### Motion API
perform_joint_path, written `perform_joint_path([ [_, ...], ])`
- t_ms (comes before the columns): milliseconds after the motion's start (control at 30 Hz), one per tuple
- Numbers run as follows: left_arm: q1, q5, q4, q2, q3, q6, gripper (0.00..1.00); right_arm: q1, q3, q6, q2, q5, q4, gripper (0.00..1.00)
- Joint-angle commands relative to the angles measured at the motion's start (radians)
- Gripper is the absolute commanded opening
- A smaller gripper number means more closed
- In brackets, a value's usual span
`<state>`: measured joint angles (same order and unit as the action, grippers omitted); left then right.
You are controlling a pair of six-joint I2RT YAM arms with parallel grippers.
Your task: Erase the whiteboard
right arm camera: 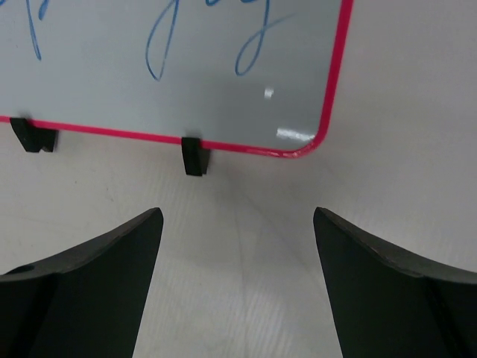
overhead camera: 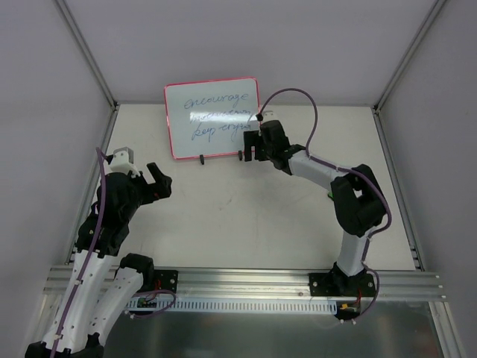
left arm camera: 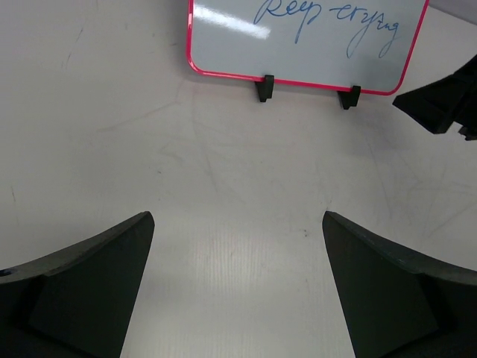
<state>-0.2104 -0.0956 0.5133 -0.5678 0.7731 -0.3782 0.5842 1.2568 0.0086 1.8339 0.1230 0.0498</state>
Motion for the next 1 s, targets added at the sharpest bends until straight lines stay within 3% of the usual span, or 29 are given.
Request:
perform_joint_path([
  [0,-0.009,-0.026,-0.024,0.003,-0.014,-0.021,0.99,0.019,0.116,0.053,0.091,0.004,0.078,0.86],
  [500,-0.007,-0.046,-0.018,0.009,-0.024,-0.013,0.99,0.066,0.193,0.129,0.235,0.03,0.061,0.58],
  [967,-0.007,-0.033,-0.004,0.06,-0.044,-0.022,0.99,0.071,0.322,0.162,0.323,0.078,-0.007,0.47],
])
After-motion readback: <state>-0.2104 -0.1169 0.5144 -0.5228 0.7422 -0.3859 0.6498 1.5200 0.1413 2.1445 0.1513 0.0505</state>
